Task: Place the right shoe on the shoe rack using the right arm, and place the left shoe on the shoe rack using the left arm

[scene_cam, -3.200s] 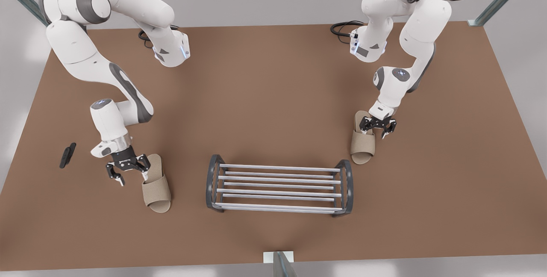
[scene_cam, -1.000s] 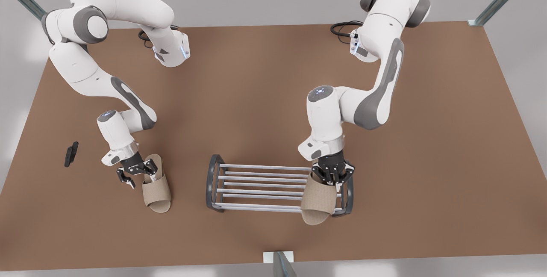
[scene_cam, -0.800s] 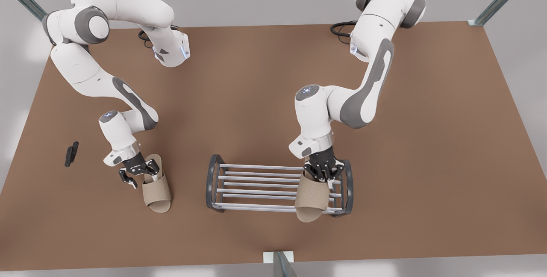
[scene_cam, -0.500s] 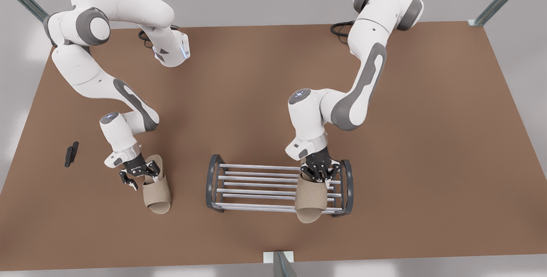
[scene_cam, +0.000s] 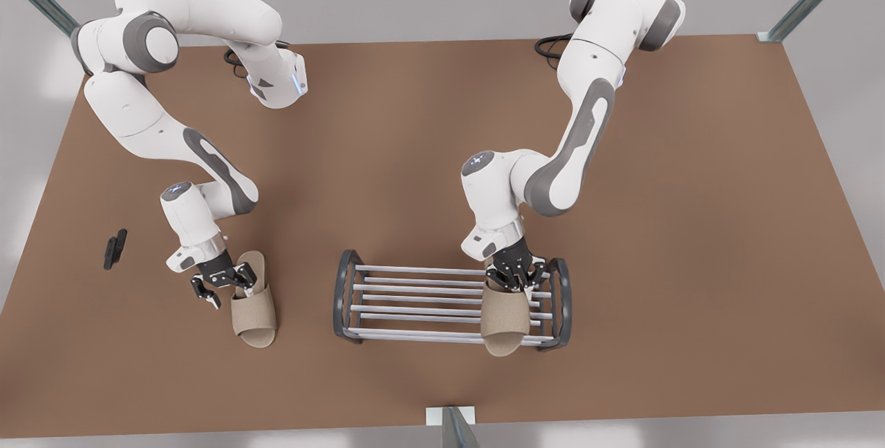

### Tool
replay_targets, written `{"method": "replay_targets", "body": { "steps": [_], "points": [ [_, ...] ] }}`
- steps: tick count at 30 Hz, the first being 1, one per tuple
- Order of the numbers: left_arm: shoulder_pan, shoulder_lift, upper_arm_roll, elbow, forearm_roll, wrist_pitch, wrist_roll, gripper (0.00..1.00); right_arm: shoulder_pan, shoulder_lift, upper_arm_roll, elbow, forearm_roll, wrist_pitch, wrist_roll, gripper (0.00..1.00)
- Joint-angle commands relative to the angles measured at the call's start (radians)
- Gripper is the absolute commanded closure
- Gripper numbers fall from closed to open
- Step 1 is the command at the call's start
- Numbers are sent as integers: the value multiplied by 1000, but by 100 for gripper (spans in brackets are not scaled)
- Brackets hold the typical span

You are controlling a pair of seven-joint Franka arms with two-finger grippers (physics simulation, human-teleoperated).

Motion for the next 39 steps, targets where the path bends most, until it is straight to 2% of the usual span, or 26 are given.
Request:
{"method": "replay_targets", "body": {
  "steps": [1, 2, 8, 10, 12, 15, 16, 17, 18, 19, 22, 25, 26, 29, 30, 33, 39],
  "points": [
    [-2, -2, -2, -2, 1, 1, -116, 10, -2, -3, 2, 0, 18, -1, 7, 0],
    [-7, -3, -2, -3, 1, -3, -116, 0, -2, -3, 2, 0, 18, -1, 7, 0],
    [-9, -20, -2, -28, 2, -8, -115, 0, -19, -3, 31, -3, 42, -1, 11, 0],
    [-9, -72, -15, -68, -2, -14, -113, 0, -17, -3, 37, -4, 55, -1, 11, 0],
    [1, -134, -100, -106, -21, -69, -116, 0, -17, -3, 37, -4, 55, -1, 11, 0],
    [20, -233, -167, -95, -221, -163, -82, 0, -17, -3, 37, -4, 55, -1, 11, 0],
    [54, -295, -173, -95, -359, -230, 82, 0, -17, -3, 37, -4, 55, -1, 11, 0],
    [128, -359, -175, -85, -491, -322, 318, 0, -17, -2, 37, -4, 55, -1, 11, 8],
    [243, -398, -175, -55, -642, -441, 574, 0, -14, -2, 37, -3, 53, -1, 11, 10],
    [346, -415, -173, -55, -691, -520, 752, 0, -11, 3, 37, -1, 52, -1, 11, 10],
    [501, -414, -172, -55, -693, -593, 907, 0, -11, 8, 36, -1, 52, -1, 11, 11],
    [501, -415, -172, -58, -693, -611, 901, 0, -6, 9, 36, -1, 53, -1, 11, 13],
    [501, -415, -172, -60, -693, -612, 899, 0, -3, 9, 37, -1, 55, -1, 11, 16],
    [502, -411, -172, -65, -693, -613, 889, 0, -3, 11, 36, -3, 56, -1, 11, 48],
    [502, -411, -172, -66, -693, -613, 889, 0, -5, 12, 36, -3, 56, -1, 11, 54],
    [501, -411, -170, -68, -693, -613, 887, 0, -9, 14, 37, -3, 56, -1, 11, 60],
    [498, -411, -172, -72, -693, -620, 886, 0, -19, 11, 39, -4, 56, -1, 13, 79]
  ]
}}
